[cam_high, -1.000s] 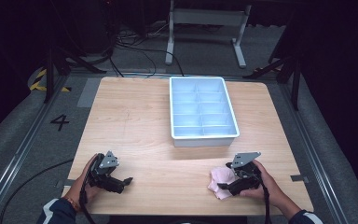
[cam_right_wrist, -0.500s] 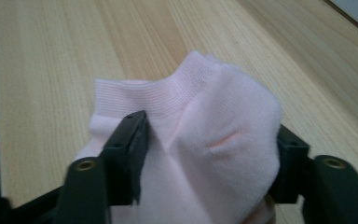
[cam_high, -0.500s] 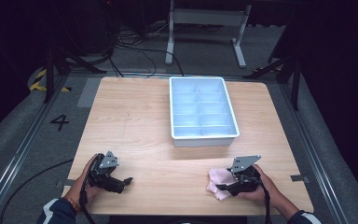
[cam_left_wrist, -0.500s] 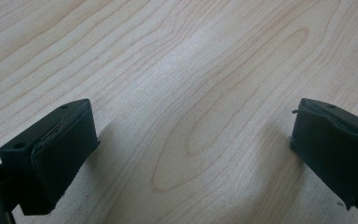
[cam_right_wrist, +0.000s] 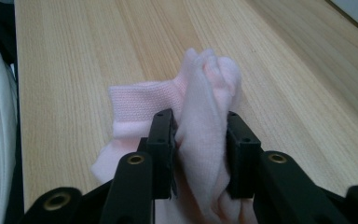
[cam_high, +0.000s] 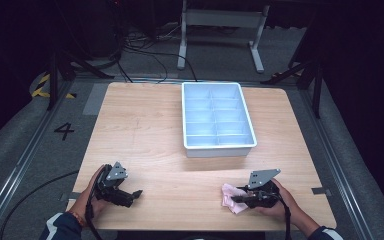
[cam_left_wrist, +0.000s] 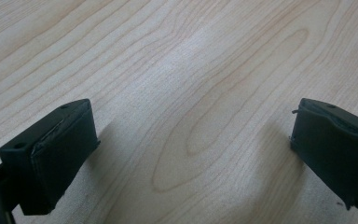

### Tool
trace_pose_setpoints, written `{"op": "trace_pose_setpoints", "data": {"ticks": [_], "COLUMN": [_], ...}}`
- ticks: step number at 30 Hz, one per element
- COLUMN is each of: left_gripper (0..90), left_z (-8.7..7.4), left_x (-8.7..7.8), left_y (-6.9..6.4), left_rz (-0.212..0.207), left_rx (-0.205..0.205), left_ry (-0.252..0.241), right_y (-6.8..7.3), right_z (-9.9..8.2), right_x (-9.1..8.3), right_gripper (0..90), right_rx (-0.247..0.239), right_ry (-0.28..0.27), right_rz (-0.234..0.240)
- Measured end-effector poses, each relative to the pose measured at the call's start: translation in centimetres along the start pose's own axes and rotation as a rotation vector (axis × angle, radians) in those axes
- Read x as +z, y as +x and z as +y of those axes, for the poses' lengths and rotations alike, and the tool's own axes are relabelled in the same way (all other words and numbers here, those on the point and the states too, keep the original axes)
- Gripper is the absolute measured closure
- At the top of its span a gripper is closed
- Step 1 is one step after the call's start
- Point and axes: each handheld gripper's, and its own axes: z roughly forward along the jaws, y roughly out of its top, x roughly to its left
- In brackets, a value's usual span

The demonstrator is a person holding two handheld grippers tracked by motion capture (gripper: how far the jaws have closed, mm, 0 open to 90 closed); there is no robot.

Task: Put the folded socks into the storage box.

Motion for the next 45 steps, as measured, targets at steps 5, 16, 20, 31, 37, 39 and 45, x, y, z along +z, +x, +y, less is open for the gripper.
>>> {"op": "trace_pose_setpoints", "data": {"ticks": [5,16,20,31,37,39,45], "left_gripper": [0.6,0.6,0.6,0.6,0.6,0.6,0.6], "left_z": [0.0,0.0,0.0,0.0,0.0,0.0,0.0], "left_x": [0.0,0.0,-0.1,0.0,-0.1,0.0,0.0], "left_y": [0.0,0.0,0.0,0.0,0.0,0.0,0.0], "left_rz": [0.002,0.002,-0.001,-0.002,-0.002,-0.003,-0.003], "left_rx": [0.001,0.003,-0.004,-0.007,-0.007,-0.008,-0.008], "left_ry": [0.001,0.002,0.005,0.004,0.004,0.004,0.004], "right_y": [0.2,0.0,-0.1,-0.6,-0.9,-1.1,-1.5], "right_z": [0.0,0.0,-0.1,-0.3,-0.4,-0.4,-0.4], "right_x": [-0.4,-1.5,-1.9,-3.3,-4.1,-4.5,-5.6], "right_gripper": [73.4,74.8,74.8,74.8,74.7,74.8,74.8], "right_rx": [-0.007,-0.013,-0.011,0.005,0.023,0.025,0.037], "right_ry": [-0.008,-0.053,-0.062,-0.107,-0.133,-0.145,-0.183], "right_rz": [-0.011,-0.046,-0.063,-0.104,-0.135,-0.147,-0.179]}}
